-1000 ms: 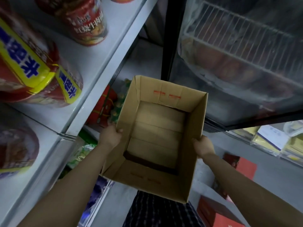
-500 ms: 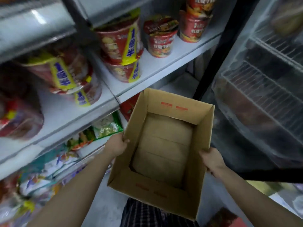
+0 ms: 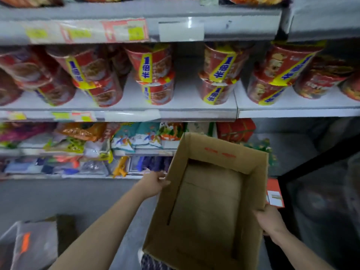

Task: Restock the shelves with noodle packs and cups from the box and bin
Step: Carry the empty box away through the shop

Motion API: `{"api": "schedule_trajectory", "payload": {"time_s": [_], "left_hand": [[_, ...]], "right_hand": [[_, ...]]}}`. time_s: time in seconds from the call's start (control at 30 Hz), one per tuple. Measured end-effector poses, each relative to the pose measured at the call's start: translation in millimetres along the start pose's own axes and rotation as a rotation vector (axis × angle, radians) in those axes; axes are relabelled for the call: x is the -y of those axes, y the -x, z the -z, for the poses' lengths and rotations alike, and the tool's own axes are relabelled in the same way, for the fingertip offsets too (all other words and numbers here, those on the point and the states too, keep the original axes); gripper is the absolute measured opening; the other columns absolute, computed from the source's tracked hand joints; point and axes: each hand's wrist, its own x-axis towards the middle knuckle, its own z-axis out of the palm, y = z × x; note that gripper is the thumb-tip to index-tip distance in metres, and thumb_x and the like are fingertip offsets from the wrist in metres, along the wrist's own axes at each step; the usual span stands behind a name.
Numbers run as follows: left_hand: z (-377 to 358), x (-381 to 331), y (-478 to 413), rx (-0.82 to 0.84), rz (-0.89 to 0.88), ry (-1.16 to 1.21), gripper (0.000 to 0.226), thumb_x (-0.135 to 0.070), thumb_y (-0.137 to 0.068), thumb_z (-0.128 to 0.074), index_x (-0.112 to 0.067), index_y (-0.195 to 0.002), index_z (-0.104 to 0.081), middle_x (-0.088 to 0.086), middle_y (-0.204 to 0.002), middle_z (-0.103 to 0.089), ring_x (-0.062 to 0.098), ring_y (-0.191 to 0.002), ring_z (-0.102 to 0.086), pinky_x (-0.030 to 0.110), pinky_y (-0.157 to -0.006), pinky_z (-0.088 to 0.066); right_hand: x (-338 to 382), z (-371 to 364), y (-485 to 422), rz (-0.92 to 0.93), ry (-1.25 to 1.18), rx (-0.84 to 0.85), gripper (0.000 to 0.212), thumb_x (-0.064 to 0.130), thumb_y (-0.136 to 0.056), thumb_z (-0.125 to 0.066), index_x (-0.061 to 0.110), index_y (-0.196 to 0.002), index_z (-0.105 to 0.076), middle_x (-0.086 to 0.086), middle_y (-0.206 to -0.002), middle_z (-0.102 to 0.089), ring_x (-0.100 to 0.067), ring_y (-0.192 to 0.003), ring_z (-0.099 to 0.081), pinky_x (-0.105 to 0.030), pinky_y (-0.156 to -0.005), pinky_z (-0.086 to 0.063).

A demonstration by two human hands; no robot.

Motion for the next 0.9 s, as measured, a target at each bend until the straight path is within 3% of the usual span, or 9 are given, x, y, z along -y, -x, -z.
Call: {"api": "schedule_trajectory", "payload": {"time_s": [0.13,0.27,0.33,0.5,0.57,0.63,0.77,0.9], "left_hand": [[12,45,22,-0.069,0.142,0.042,0.034,-0.029,-0.094,-0.063,-0.014,-0.124,-0.062,0.009,-0.119,-0.069,0.026,-0.111,-0.063,0.028,-0.085,-0.048],[48,114,63,-0.144,0.259,0.186,0.028,-0.024,-0.092,-0.066,-0.018,-0.119,-0.065,0.005,-0.110,-0.070,0.022,-0.100,-0.066,0.025,-0.077,-0.046],[65,156,92,-0.175,0.299,0.220,0.028,-0.022,-0.088,-0.068,-0.020,-0.115,-0.067,0.002,-0.104,-0.071,0.020,-0.094,-0.068,0.024,-0.073,-0.047],[98,259,165,-0.270,0.458,0.292,0.015,-0.022,-0.088,-0.065,-0.022,-0.103,-0.066,-0.004,-0.086,-0.068,0.007,-0.070,-0.062,0.021,-0.060,-0.048],[113,292,193,-0.351,0.500,0.310,0.008,-0.019,-0.088,-0.065,-0.018,-0.096,-0.068,0.000,-0.084,-0.065,0.013,-0.072,-0.062,0.023,-0.065,-0.046],[128,321,223,-0.425,0.564,0.372,0.003,-0.015,-0.088,-0.064,-0.015,-0.088,-0.067,0.004,-0.082,-0.066,0.022,-0.080,-0.067,0.028,-0.067,-0.051],[154,378,279,-0.563,0.649,0.540,0.012,-0.009,-0.084,-0.059,-0.013,-0.081,-0.070,0.009,-0.079,-0.075,0.026,-0.068,-0.072,0.043,-0.058,-0.061],[177,419,323,-0.672,0.716,0.682,0.013,-0.011,-0.089,-0.060,-0.011,-0.087,-0.073,0.007,-0.079,-0.076,0.022,-0.069,-0.073,0.034,-0.061,-0.062]], "right_hand": [[49,-30,23,0.119,0.120,0.080,0.017,0.015,-0.093,-0.061,0.000,-0.097,-0.068,-0.019,-0.088,-0.070,-0.033,-0.082,-0.067,-0.039,-0.076,-0.056],[102,-84,48,0.196,0.213,0.145,0.022,0.014,-0.092,-0.063,-0.006,-0.101,-0.069,-0.024,-0.097,-0.070,-0.035,-0.090,-0.067,-0.040,-0.079,-0.055],[131,-118,65,0.239,0.258,0.170,0.021,0.010,-0.091,-0.064,-0.009,-0.100,-0.069,-0.026,-0.097,-0.070,-0.032,-0.084,-0.065,-0.033,-0.073,-0.050],[204,-209,121,0.374,0.374,0.246,0.020,0.018,-0.092,-0.064,0.001,-0.083,-0.069,-0.014,-0.075,-0.067,-0.023,-0.068,-0.061,-0.029,-0.060,-0.043],[235,-245,144,0.449,0.408,0.261,0.024,0.021,-0.092,-0.063,0.005,-0.075,-0.065,-0.011,-0.070,-0.064,-0.022,-0.066,-0.060,-0.028,-0.058,-0.044],[262,-279,163,0.513,0.414,0.286,0.024,0.026,-0.089,-0.066,0.003,-0.083,-0.069,-0.016,-0.080,-0.069,-0.030,-0.078,-0.067,-0.033,-0.070,-0.054],[311,-342,208,0.618,0.406,0.393,0.025,0.030,-0.091,-0.065,0.007,-0.101,-0.068,-0.012,-0.093,-0.071,-0.029,-0.088,-0.068,-0.043,-0.084,-0.056],[353,-395,253,0.767,0.395,0.510,0.036,0.023,-0.092,-0.065,0.009,-0.125,-0.060,-0.011,-0.110,-0.070,-0.028,-0.097,-0.067,-0.047,-0.090,-0.055]]}}
